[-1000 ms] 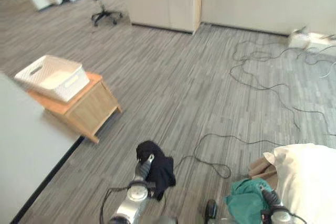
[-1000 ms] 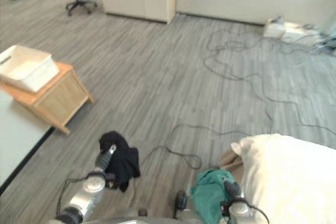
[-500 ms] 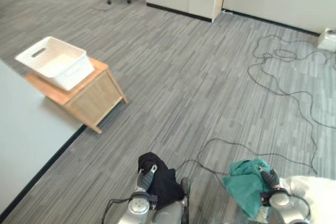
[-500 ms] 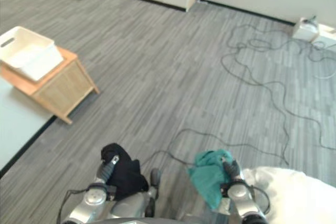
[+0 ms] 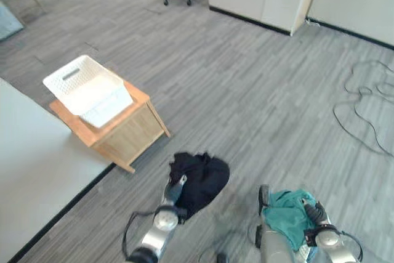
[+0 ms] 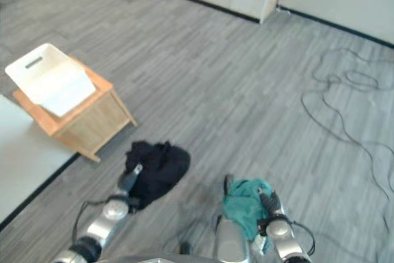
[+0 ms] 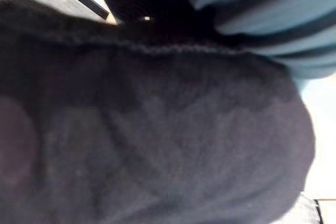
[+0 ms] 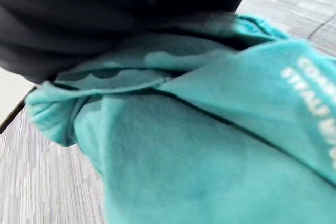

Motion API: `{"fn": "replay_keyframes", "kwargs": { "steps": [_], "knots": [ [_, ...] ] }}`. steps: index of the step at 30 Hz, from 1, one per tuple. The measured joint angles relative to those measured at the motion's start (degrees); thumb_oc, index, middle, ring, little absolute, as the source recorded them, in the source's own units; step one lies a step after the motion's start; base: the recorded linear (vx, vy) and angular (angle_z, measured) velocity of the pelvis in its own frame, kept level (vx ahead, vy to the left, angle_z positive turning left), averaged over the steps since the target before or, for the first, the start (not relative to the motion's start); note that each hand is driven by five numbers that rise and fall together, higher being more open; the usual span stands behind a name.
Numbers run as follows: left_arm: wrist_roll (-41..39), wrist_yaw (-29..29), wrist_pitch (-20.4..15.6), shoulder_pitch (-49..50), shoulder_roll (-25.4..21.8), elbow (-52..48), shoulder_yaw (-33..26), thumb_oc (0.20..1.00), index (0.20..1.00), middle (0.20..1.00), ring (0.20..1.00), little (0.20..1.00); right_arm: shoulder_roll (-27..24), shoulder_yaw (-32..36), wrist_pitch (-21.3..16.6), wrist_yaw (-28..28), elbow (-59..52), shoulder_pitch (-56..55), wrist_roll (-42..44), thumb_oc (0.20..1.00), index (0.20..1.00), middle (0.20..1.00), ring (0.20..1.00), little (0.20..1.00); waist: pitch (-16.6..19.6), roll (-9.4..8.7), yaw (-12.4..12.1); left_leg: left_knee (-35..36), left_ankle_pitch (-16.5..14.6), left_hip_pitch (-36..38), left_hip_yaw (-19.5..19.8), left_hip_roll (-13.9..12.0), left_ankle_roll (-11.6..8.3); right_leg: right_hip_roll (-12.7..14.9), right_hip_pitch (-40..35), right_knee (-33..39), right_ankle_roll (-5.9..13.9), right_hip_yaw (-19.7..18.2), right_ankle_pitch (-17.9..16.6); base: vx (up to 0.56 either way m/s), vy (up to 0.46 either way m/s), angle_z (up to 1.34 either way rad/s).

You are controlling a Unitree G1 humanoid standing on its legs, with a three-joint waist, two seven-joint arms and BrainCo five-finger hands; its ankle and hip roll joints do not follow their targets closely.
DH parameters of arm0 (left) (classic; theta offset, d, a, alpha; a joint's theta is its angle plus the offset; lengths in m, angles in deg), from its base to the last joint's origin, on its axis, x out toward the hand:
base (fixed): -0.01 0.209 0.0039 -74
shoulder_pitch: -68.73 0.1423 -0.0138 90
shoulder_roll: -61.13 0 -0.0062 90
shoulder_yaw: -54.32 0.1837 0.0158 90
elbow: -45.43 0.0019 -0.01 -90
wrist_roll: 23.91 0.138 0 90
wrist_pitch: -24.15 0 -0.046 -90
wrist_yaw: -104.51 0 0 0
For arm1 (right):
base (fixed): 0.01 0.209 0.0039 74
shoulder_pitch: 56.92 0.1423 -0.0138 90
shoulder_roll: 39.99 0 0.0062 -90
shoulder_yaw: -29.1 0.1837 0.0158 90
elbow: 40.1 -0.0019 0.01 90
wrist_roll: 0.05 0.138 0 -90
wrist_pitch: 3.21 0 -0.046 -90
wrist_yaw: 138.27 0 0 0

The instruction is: Tidy up the quilt and then pick up the clothes from the bed and put them into the laundry hamper.

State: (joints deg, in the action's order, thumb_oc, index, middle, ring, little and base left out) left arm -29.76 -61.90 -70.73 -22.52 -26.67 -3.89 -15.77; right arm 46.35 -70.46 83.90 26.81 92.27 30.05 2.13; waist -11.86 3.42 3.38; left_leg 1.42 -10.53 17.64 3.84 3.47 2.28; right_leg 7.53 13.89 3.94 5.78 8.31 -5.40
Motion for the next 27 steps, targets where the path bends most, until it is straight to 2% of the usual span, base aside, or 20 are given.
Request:
{"fn": "replay_keyframes", "kwargs": {
  "steps": [2, 3, 5, 6, 7, 8, 9, 11, 13, 14, 15, 16, 18, 19, 22, 23, 24, 25, 26, 27],
  "knots": [
    [-0.41, 0.03, 0.05, 2.02, 0.81, 2.17, -0.83, 0.200, 0.200, 0.200, 0.200, 0.200, 0.30, 0.51, -0.26, 0.62, 2.29, 0.91, 0.01, 0.200, 0.200, 0.200, 0.200, 0.200, 1.49, -0.36, -1.11, -7.33, -2.38, 0.95, 0.45, -1.20, -3.75, -0.93, -2.46, -3.94, -3.46, -0.65, -7.39, 0.48, -0.420, 0.44],
    [-0.79, -0.44, 0.10, 2.11, 2.79, 2.67, -0.71, 0.200, 0.200, 0.200, 0.200, 0.200, -0.57, 1.14, -0.15, 1.25, 2.73, 1.34, 0.08, 0.200, 0.200, 0.200, 0.200, 0.200, 1.25, -0.08, -1.16, -29.73, -2.87, -8.90, -1.25, -2.40, -4.42, -1.40, -3.60, -5.43, -6.65, -0.25, -7.97, 0.43, -0.454, 0.34],
    [-0.81, -0.85, 0.10, 2.95, 3.34, 1.36, -0.05, 0.200, 0.200, 0.200, 0.200, 0.200, -0.18, 0.20, -0.13, 1.34, 2.00, 2.50, 0.20, 0.200, 0.200, 0.200, 0.200, 0.200, 1.21, 0.34, -3.84, -37.90, -3.31, -14.87, -1.55, -3.16, -5.37, -3.05, -5.78, -5.04, -8.48, -0.72, -5.32, 0.47, -0.335, 0.12],
    [-0.83, -1.41, 0.47, 2.14, 3.07, -2.32, 0.11, 0.200, 0.200, 0.200, 0.200, 0.200, -1.51, 1.64, -0.31, 0.99, -2.12, 1.98, 0.43, 0.200, 0.200, 0.200, 0.200, 0.200, 0.85, 0.68, -4.07, -55.06, 0.61, -24.50, -2.25, -5.14, -0.59, -3.71, -5.88, -5.31, -12.58, 0.61, -1.74, 0.98, -0.155, -0.03],
    [-0.76, -2.29, -1.38, 2.89, 0.00, -8.48, -0.51, 0.200, 0.200, 0.200, 0.200, 0.200, -0.22, -1.54, 0.10, 1.16, -2.32, 6.62, 0.41, 0.200, 0.200, 0.200, 0.200, 0.200, -3.16, -3.28, -9.08, -53.90, 0.05, -32.61, -5.65, -3.19, -3.58, -3.28, -13.38, -3.28, -12.99, -0.30, 1.57, 0.98, -0.156, 0.20],
    [-0.78, -2.25, -1.36, 2.89, -0.53, -8.75, -0.54, 0.200, 0.200, 0.200, 0.200, 0.200, -0.53, -1.98, 0.03, 1.24, -2.42, 6.76, 0.40, 0.200, 0.200, 0.200, 0.200, 0.200, -3.61, -4.07, -9.18, -50.75, 0.16, -33.71, -6.48, -2.56, -3.53, -3.41, -15.99, -2.60, -12.23, -0.16, 2.36, 0.90, -0.055, -0.25],
    [-0.67, -2.83, -1.38, 5.05, -0.77, -8.73, -1.98, 0.200, 0.200, 0.200, 0.200, 0.200, -1.24, -5.19, 0.27, 1.23, -3.78, 7.45, 0.15, 0.200, 0.200, 0.200, 0.200, 0.200, -3.42, -4.27, -11.76, -35.17, 0.09, -33.01, -11.60, -2.19, -3.72, -3.17, -20.91, -0.60, -11.66, 2.26, 4.86, 0.44, -0.013, 0.08],
    [-0.74, -2.75, -1.04, 6.99, -1.07, -8.69, -3.03, 0.200, 0.200, 0.200, 0.200, 0.200, -2.48, -5.21, -1.26, 1.63, -4.71, 7.05, 0.00, 0.200, 0.200, 0.200, 0.200, 0.200, -1.86, -2.66, -11.65, -14.17, 5.58, -33.53, -19.58, -3.36, -2.98, -5.35, -25.18, 1.05, -9.23, 5.86, 6.96, 0.69, -0.014, 0.48],
    [-0.71, -2.70, -0.82, 7.33, -0.79, -8.73, -4.12, 0.200, 0.200, 0.200, 0.200, 0.200, -2.68, -4.96, -0.98, 1.37, -4.55, 6.67, -0.01, 0.200, 0.200, 0.200, 0.200, 0.200, -0.98, -1.07, -11.40, -5.58, 8.45, -34.49, -25.58, -3.85, -3.04, -7.05, -28.53, 1.02, -7.38, 8.80, 10.32, 0.74, 0.017, 0.70],
    [-0.73, -2.55, -0.61, 7.44, -0.90, -8.80, -4.75, 0.200, 0.200, 0.200, 0.200, 0.200, -2.23, -5.11, -0.92, 1.39, -4.61, 5.98, -0.08, 0.200, 0.200, 0.200, 0.200, 0.200, -0.32, -1.48, -11.75, -4.20, 8.46, -33.90, -29.07, -3.63, -2.40, -7.30, -31.11, 0.51, -5.70, 10.34, 12.49, 0.72, 0.088, 0.72],
    [-0.76, -2.43, -0.09, 7.68, -0.94, -8.94, -5.63, 0.200, 0.200, 0.200, 0.200, 0.200, -1.25, -5.08, -0.73, 1.40, -4.64, 4.94, -0.28, 0.200, 0.200, 0.200, 0.200, 0.200, 0.22, -2.14, -11.12, -4.97, 10.42, -32.39, -31.03, -3.32, 2.30, -7.30, -33.35, -1.44, -3.43, 11.00, 15.33, 0.80, 0.134, 0.89],
    [-0.75, -2.32, 0.40, 8.14, -0.59, -8.83, -5.69, 0.200, 0.200, 0.200, 0.200, 0.200, -0.22, -5.60, -0.63, 1.32, -4.41, 3.87, -1.78, 0.200, 0.200, 0.200, 0.200, 0.200, 0.96, -3.05, -10.91, -3.88, 13.91, -30.19, -29.50, -1.87, 6.71, -5.10, -32.65, -9.06, -1.53, 11.95, 17.01, 0.97, 0.140, 0.69],
    [-0.74, -2.17, 0.45, 8.59, -0.13, -8.92, -5.69, 0.200, 0.200, 0.200, 0.200, 0.200, 0.78, -6.56, -0.68, 1.41, -4.25, 3.07, -2.22, 0.200, 0.200, 0.200, 0.200, 0.200, 1.12, -3.51, -11.57, -3.92, 15.37, -27.12, -27.73, -0.93, 9.14, -3.24, -29.83, -21.89, 0.86, 11.57, 16.87, 0.73, 0.078, 0.50],
    [-0.66, -2.20, 0.55, 7.92, -0.12, -8.61, -5.63, 0.200, 0.200, 0.200, 0.200, 0.200, 1.92, -6.74, -0.68, 1.40, -4.52, 1.51, -2.27, 0.200, 0.200, 0.200, 0.200, 0.200, 1.13, -4.96, -11.19, -3.62, 13.86, -23.77, -25.23, 1.19, 10.29, 0.28, -26.32, -36.56, 5.74, 11.23, 13.12, 0.42, 0.016, 0.86],
    [-0.52, -1.98, 0.87, 5.27, -1.31, -9.23, -4.44, 0.200, 0.200, 0.200, 0.200, 0.200, 2.46, -6.12, -0.59, 1.39, -4.97, 1.54, -2.31, 0.200, 0.200, 0.200, 0.200, 0.200, 1.01, -4.36, -9.42, -2.06, 10.15, -17.61, -16.42, 2.79, 10.00, 4.43, -14.54, -55.05, 5.24, 10.30, 13.58, 0.54, -0.050, 1.35],
    [-0.39, -2.00, 1.05, 4.40, -1.80, -9.36, -4.38, 0.200, 0.200, 0.200, 0.200, 0.200, 2.32, -5.91, -0.65, 1.37, -5.10, 2.25, -2.30, 0.200, 0.200, 0.200, 0.200, 0.200, 0.74, -2.61, -7.79, -1.18, 10.03, -15.39, -12.72, 1.97, 9.92, 4.42, -10.05, -54.91, 3.69, 10.89, 14.56, 0.37, -0.095, 2.16],
    [-0.19, -1.75, 1.05, 3.59, -3.19, -9.76, -4.28, 0.200, 0.200, 0.200, 0.200, 0.200, 2.26, -4.39, -0.93, 1.32, -5.81, 2.65, -2.30, 0.200, 0.200, 0.200, 0.200, 0.200, 0.33, -0.72, -4.93, 0.65, 9.72, -11.61, -9.47, 0.64, 8.95, 4.53, -3.47, -43.32, 1.75, 11.39, 16.02, 0.89, -0.512, 2.35],
    [-0.18, -1.59, 1.05, 4.16, -4.18, -10.49, -4.27, 0.200, 0.200, 0.200, 0.200, 0.200, 2.31, -4.52, -0.92, 1.36, -5.79, 2.82, -2.30, 0.200, 0.200, 0.200, 0.200, 0.200, 0.38, -0.35, -5.24, 2.43, 7.78, -7.69, -9.98, -0.12, 6.90, 4.93, 0.17, -39.58, 1.45, 11.61, 14.58, 0.97, -0.588, 1.85],
    [-0.07, -2.20, 1.64, 7.00, -4.79, -13.60, -6.12, 0.200, 0.200, 0.200, 0.200, 0.200, 2.71, -4.98, -1.22, 1.57, -5.81, 1.70, -2.29, 0.200, 0.200, 0.200, 0.200, 0.200, 1.47, -1.26, -4.38, 1.18, 3.26, -8.76, -8.43, 0.03, -0.55, 5.32, 4.66, -38.52, 4.23, 10.44, 16.23, 1.20, -0.717, 1.09],
    [-0.08, -1.60, 1.66, 8.88, -5.26, -16.58, -5.99, 0.200, 0.200, 0.200, 0.200, 0.200, 2.16, -3.98, -1.00, 1.37, -10.99, -1.73, -2.22, 0.200, 0.200, 0.200, 0.200, 0.200, 3.01, -1.43, -3.61, -1.26, 1.10, -11.09, -6.43, -0.53, 0.03, 5.36, 4.68, -27.27, 2.90, 9.91, 16.22, 0.70, -0.406, 1.34]
  ]
}}
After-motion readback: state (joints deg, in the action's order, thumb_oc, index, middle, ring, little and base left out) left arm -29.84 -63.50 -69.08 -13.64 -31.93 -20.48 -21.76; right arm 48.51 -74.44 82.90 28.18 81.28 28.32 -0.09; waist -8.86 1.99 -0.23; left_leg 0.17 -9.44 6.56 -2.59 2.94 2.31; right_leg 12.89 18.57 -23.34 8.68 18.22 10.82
